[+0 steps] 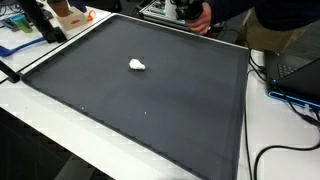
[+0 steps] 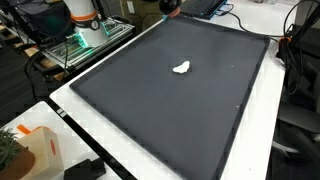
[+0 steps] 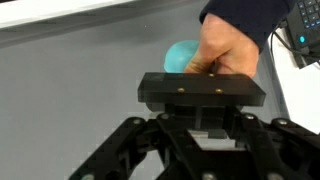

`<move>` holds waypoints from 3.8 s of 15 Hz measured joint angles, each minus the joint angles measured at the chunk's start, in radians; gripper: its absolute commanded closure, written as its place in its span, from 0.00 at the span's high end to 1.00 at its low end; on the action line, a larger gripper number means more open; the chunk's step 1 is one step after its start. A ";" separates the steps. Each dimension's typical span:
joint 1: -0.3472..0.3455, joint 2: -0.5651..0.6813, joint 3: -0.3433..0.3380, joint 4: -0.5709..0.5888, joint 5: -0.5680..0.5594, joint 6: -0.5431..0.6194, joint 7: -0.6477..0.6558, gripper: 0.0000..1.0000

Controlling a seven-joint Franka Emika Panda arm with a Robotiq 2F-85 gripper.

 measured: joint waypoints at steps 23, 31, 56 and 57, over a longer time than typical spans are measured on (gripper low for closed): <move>0.003 -0.148 0.028 0.040 -0.387 0.047 -0.127 0.48; -0.008 -0.156 0.034 0.049 -0.496 0.066 -0.169 0.23; -0.051 0.050 -0.134 0.000 -0.312 0.395 -0.990 0.23; -0.055 0.063 -0.134 0.000 -0.312 0.406 -1.015 0.23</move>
